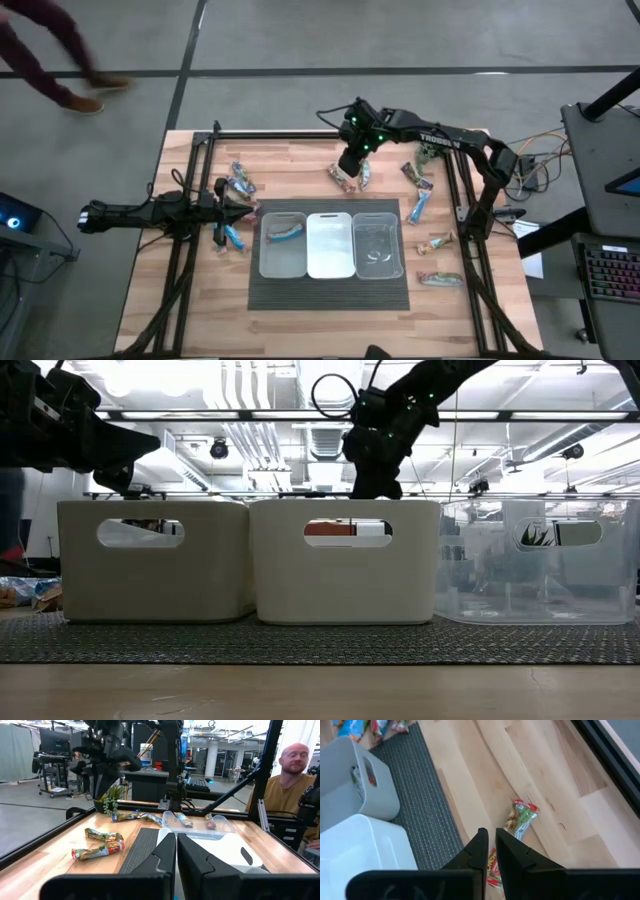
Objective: Pick and place Granola Bars by type
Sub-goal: Put the red granola bar into the gray bin
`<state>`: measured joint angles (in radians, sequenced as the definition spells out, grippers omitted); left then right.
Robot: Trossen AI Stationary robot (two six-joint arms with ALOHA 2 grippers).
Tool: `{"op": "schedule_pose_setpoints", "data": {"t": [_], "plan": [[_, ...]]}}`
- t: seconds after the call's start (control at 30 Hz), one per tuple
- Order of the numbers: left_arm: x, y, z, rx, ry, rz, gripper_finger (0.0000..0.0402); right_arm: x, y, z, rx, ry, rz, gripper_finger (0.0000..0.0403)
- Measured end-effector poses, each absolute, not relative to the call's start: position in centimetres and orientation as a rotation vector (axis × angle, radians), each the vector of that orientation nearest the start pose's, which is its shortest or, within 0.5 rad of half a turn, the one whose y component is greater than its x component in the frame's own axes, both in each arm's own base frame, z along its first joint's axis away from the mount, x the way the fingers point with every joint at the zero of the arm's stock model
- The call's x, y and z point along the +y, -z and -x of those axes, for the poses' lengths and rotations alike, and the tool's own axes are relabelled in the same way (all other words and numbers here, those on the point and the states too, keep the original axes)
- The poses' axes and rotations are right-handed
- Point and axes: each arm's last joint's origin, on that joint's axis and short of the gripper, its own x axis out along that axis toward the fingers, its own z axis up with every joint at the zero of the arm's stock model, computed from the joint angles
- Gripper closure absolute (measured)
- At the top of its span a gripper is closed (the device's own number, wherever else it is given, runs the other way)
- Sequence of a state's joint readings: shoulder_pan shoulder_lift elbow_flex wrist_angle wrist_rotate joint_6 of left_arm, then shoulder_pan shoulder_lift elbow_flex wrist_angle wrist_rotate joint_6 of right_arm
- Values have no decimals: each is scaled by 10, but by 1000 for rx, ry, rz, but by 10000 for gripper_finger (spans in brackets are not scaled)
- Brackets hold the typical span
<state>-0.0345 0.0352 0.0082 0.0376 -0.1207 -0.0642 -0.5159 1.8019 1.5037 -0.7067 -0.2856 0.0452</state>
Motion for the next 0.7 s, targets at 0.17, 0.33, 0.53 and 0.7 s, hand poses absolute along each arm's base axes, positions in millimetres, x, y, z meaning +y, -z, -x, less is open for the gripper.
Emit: {"op": "schedule_pose_setpoints", "data": {"t": [0.17,0.33,0.53,0.7], "plan": [[0,-167,-99,-13,-85,65,402,-181,-255,-337,936,231,-439,374],[0,-167,-99,-13,-86,65,402,-181,-251,-337,929,230,-438,374],[0,-167,-99,-13,-86,65,402,-185,-244,-345,953,220,-505,374],[0,-167,-99,-13,-86,65,402,-187,-252,-350,948,207,-500,375]]}}
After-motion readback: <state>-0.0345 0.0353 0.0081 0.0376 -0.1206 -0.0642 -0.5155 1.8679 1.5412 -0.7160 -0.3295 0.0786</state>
